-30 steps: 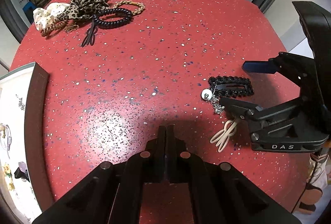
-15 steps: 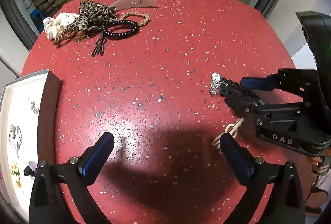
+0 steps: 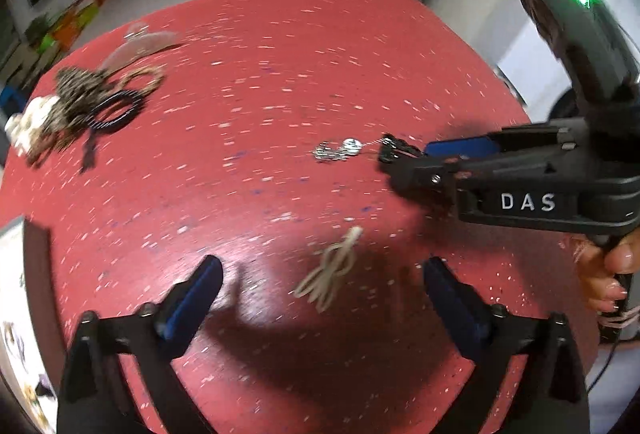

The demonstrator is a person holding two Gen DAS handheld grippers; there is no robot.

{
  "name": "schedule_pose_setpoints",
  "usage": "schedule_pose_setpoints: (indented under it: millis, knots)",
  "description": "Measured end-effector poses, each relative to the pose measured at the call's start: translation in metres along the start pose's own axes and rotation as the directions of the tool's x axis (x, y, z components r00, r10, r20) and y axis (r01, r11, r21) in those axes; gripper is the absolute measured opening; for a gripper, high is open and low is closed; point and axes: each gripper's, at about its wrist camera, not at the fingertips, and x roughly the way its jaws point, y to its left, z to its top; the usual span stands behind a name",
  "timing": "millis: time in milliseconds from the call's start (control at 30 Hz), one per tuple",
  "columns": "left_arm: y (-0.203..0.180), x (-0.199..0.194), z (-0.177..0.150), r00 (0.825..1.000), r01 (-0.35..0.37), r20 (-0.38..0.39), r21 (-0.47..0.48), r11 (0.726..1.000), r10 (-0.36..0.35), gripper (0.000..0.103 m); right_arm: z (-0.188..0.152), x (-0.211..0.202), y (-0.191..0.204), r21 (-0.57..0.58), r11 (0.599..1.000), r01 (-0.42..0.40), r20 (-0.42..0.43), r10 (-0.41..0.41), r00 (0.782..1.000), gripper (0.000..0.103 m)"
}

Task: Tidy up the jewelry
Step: 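Grasp the beige bow with the left gripper while the right grasps the black rhinestone clip, then carry the beige bow with the left gripper while the right carries the black clip to the tray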

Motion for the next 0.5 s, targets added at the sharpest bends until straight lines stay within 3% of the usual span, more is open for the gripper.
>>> schedule_pose_setpoints:
  millis: [233, 300, 333, 367, 400, 500]
  knots:
    - [-0.019, 0.03, 0.014, 0.998, -0.043, -0.035, 0.083, 0.996, 0.046, 0.073, -0.004, -0.009, -0.008, 0.056, 0.998, -0.024, 0.021, 0.023, 1.0, 0.043]
    - [-0.023, 0.031, 0.018, 0.997, -0.065, -0.026, 0.107, 0.992, 0.068, 0.058, -0.005, -0.013, -0.009, 0.07, 0.997, -0.032, 0.028, 0.03, 0.999, 0.043]
    - [-0.023, 0.031, 0.018, 0.998, -0.063, -0.026, 0.109, 0.992, 0.066, 0.043, -0.006, -0.015, -0.01, 0.075, 0.997, -0.035, 0.03, 0.033, 0.999, 0.043]
    - [-0.022, 0.031, 0.022, 0.998, -0.058, -0.022, 0.108, 0.992, 0.061, 0.018, -0.006, -0.017, -0.012, 0.088, 0.995, -0.04, 0.032, 0.037, 0.999, 0.043]
    - [-0.022, 0.032, 0.024, 0.998, -0.052, -0.029, 0.105, 0.993, 0.055, 0.009, -0.007, -0.017, -0.012, 0.097, 0.994, -0.043, 0.033, 0.04, 0.999, 0.043]
    - [-0.017, 0.035, 0.03, 0.999, -0.025, -0.046, 0.064, 0.998, 0.028, 0.009, -0.01, -0.021, -0.013, 0.128, 0.991, -0.049, 0.033, 0.045, 0.998, 0.043]
